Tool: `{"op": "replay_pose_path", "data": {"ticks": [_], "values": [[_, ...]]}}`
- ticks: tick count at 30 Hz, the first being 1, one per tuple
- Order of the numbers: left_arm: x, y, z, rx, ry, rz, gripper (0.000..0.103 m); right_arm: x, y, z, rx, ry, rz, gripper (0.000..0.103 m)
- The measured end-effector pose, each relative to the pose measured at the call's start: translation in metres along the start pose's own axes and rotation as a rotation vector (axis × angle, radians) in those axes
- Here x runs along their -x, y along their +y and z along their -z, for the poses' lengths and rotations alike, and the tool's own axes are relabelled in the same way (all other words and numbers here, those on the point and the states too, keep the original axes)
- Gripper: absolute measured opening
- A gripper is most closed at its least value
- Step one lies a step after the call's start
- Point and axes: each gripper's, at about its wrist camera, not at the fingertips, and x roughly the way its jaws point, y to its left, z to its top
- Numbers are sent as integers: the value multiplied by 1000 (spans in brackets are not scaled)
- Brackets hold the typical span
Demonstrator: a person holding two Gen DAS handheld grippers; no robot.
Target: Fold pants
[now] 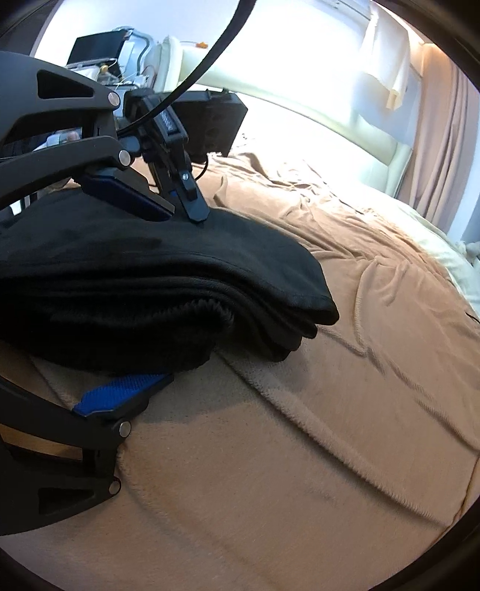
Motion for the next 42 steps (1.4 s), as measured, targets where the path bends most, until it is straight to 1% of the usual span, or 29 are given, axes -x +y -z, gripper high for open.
{"op": "replay_pose_path", "data": {"ticks": [4,5,6,7,8,9,12,15,17,19,22,26,30,33,38,42], "values": [[0,0,-2,-3,-2,10,50,-2,5,0,26,1,16,79],[0,2,-2,3,-2,12,50,-2,7,2,40,-1,28,77],[0,5,-2,9,-3,12,50,-2,9,2,50,-5,46,68],[0,7,-1,18,-4,10,50,-1,11,3,61,-8,66,62],[1,10,-1,26,-5,12,50,0,11,4,65,-9,77,52],[1,12,0,36,-5,20,50,1,10,4,57,-10,69,44],[-1,16,2,50,-8,25,50,3,9,5,41,-7,46,35],[-4,14,0,48,-7,19,50,3,10,4,41,-10,39,32],[-5,12,-2,45,-8,7,43,5,9,5,39,-14,26,30],[-4,8,0,31,-6,-17,31,6,8,6,38,-18,16,27],[4,-1,1,8,-23,-20,22,9,11,8,51,-32,2,26],[19,-6,4,2,-52,-15,19,12,17,11,84,-58,-18,25],[32,-16,11,-10,-74,3,14,14,22,17,117,-83,-21,24],[42,-26,19,-22,-90,6,14,21,26,24,141,-105,-23,24],[58,-42,29,-39,-119,35,14,34,35,38,175,-162,-37,24],[72,-60,38,-62,-142,46,14,45,49,48,214,-209,-32,24]]}}
